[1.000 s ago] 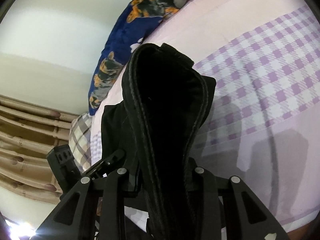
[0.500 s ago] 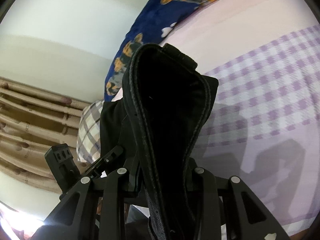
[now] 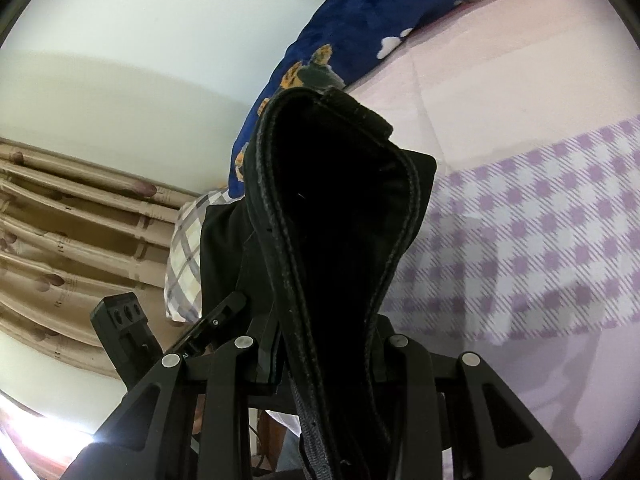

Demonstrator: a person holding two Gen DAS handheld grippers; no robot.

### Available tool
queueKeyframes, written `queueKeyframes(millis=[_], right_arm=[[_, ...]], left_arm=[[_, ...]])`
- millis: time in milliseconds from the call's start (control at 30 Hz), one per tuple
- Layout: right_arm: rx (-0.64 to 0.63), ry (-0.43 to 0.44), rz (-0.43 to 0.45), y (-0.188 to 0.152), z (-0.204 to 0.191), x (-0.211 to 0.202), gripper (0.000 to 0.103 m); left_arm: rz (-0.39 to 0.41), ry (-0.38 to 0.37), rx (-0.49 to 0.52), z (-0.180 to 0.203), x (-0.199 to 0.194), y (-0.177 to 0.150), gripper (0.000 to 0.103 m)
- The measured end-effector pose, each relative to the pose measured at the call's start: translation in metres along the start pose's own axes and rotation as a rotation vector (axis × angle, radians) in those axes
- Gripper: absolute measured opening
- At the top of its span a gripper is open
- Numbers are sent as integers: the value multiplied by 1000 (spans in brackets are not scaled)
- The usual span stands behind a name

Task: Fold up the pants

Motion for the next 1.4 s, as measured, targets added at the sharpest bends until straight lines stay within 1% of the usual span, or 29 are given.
queueKeyframes(millis=[233, 733, 933, 1033, 1100, 1167, 1200, 1233, 1267, 1300, 1333, 1367, 1400], right_arm=[[2, -4, -9, 13, -1, 8, 28], [32, -48, -21, 69, 9, 43, 28], [41, -64, -22, 89, 20, 60, 28], [20, -107, -20, 93, 28, 70, 28], [-22, -177, -12, 95, 33, 77, 28], [-56, -239, -7, 92, 40, 85, 30], [-79, -266, -4, 90, 41, 86, 35], [-102, -294, 3, 88, 42, 88, 39], [-126, -311, 12, 86, 43, 88, 41], [-143, -327, 21, 85, 43, 88, 49], [-157, -350, 30, 83, 44, 87, 51], [-179, -362, 49, 82, 45, 86, 51], [-192, -368, 55, 81, 44, 86, 51]], left_arm=[[-7, 9, 10, -11, 16, 20, 14], [-33, 29, 0, -30, 70, 67, 14], [-45, 45, 16, -39, 94, 85, 14], [-59, 67, 27, -45, 111, 89, 14], [-82, 81, 24, -51, 125, 89, 15], [-89, 94, 18, -59, 136, 85, 20], [-88, 92, 13, -62, 140, 83, 22], [-79, 92, 11, -65, 142, 82, 27], [-96, 92, 8, -66, 143, 80, 32], [-87, 96, 14, -68, 144, 79, 35], [-81, 95, 17, -70, 145, 77, 40], [-74, 95, 14, -72, 146, 76, 45], [-65, 90, 1, -76, 147, 74, 48]])
Point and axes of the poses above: each gripper's, at about its wrist camera, not at the fingertips, and x roughly the way its jaws point, z to its right, y to its top, the point moved 2 cm from there along x, roughly the way its jaws point, and after that the axes turned 4 degrees about -x, right-handed, at the moved point
